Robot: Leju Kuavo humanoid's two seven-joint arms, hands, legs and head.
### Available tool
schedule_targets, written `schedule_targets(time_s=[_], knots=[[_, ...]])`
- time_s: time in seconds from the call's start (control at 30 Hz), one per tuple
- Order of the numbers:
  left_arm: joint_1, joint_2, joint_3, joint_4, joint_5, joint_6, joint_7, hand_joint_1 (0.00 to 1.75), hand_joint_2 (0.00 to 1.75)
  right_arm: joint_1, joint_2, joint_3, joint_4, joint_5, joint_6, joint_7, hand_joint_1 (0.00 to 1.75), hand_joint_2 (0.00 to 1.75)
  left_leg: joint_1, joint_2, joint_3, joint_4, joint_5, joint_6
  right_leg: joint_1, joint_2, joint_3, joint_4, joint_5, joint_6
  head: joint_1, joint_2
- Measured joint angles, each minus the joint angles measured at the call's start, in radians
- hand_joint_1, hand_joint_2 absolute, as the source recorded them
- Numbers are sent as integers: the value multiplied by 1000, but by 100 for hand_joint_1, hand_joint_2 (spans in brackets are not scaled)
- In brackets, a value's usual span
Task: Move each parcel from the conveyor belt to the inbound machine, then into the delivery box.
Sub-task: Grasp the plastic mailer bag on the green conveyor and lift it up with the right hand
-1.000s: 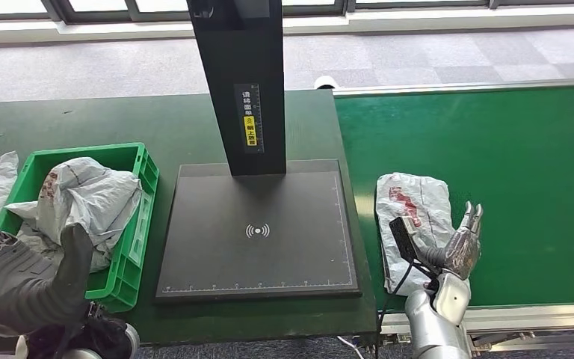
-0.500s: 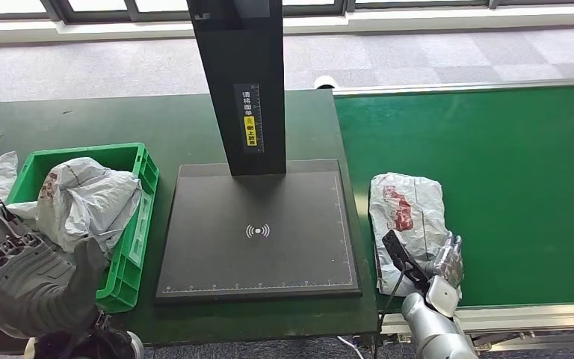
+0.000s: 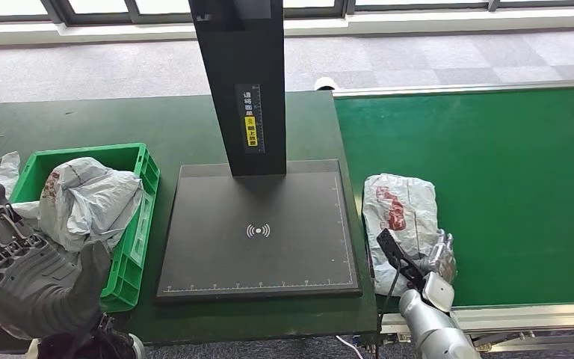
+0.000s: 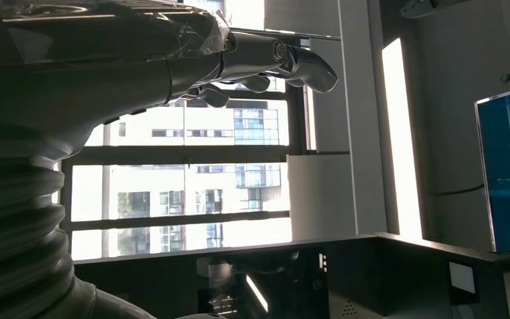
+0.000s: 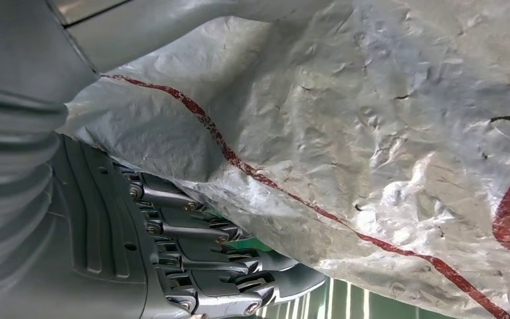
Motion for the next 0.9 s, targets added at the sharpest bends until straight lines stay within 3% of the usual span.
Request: schedule_targets(time_s=[0.03, 0.33, 0.5, 0.77, 0.9], knots=[[0, 0, 0, 0, 0, 0, 0, 0, 175, 0, 0, 1, 1, 0, 8, -2, 175, 175, 0, 0, 0, 0, 0, 0, 0, 0, 0, 0, 0, 0, 0, 0], [1, 3, -1, 0, -7, 0, 0, 0, 175, -15, -3, 4, 6, -5, 48, -33, 175, 175, 0, 2, 4, 0, 0, 0, 0, 1, 4, -1, 0, 0, 0, 0], [5, 5, -1, 0, -17, 0, 0, 0, 175, -11, 2, 12, -5, -27, -131, -131, 175, 175, 0, 2, -2, 0, -1, 0, 0, 1, 3, -1, 0, 1, 0, 0], [9, 9, -1, 0, -19, 0, 0, 0, 175, 3, 21, 30, -48, -66, -233, -214, 175, 175, 0, -1, 1, 0, 1, 0, 0, 0, 2, 0, 0, 0, 0, 0], [13, 9, -1, 1, -22, 0, 0, 0, 175, 58, 66, 59, -209, -163, -260, -347, 175, 175, 0, -1, -1, 0, 0, 0, 0, -1, 0, 0, 0, 0, 0, 0]])
